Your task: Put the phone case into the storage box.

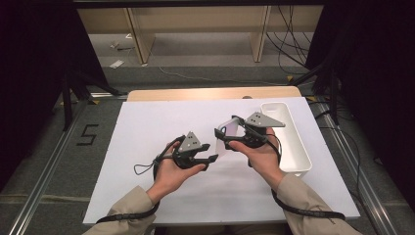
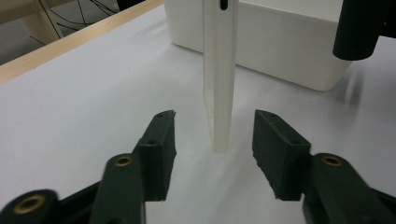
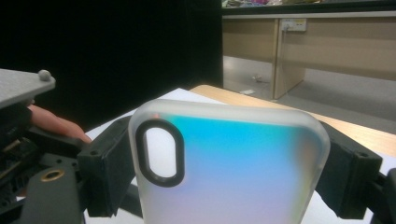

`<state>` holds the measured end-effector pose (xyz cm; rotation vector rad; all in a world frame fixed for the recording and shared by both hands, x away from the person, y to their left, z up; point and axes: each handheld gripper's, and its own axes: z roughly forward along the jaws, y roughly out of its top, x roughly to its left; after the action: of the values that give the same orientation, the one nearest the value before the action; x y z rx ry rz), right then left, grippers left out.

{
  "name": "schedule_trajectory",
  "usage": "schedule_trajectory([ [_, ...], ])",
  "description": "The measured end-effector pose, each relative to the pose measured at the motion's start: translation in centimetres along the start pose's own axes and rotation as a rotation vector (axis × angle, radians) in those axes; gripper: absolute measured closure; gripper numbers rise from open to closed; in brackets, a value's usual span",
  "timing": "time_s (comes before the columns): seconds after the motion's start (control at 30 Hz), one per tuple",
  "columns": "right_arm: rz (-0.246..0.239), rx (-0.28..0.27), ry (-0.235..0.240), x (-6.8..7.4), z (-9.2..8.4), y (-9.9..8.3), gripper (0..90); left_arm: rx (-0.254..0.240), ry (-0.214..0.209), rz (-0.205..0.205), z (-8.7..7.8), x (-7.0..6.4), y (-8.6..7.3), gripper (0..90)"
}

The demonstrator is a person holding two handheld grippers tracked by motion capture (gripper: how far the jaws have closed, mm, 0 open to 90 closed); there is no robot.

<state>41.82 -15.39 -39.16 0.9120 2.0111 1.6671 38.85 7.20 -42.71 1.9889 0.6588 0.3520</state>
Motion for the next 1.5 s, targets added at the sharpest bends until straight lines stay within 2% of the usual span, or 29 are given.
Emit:
schedule_trajectory([
  [0.17, -0.007, -0.004, -0.013, -0.4, -0.4, 0.2, 18.3, -0.009, 0.014, 0.014, -0.8, 0.2, -0.2, 30.0],
  [0.3, -0.005, -0.011, -0.025, -0.9, -0.8, 0.4, 18.3, -0.006, 0.03, 0.007, -1.5, 0.5, -0.5, 14.9],
  [0.43, -0.001, -0.017, -0.031, -1.2, -1.1, 0.6, 18.3, 0.002, 0.04, 0.013, -2.0, 0.7, -0.7, 7.3],
  [0.8, -0.005, -0.017, -0.049, -1.8, -1.8, 0.8, 18.3, 0.002, 0.052, 0.029, -2.9, 0.9, -1.3, 0.2],
  [1.5, -0.004, -0.037, -0.099, -3.3, -3.2, 1.2, 18.3, 0.015, 0.081, 0.028, -3.7, 1.4, -2.1, 0.0],
])
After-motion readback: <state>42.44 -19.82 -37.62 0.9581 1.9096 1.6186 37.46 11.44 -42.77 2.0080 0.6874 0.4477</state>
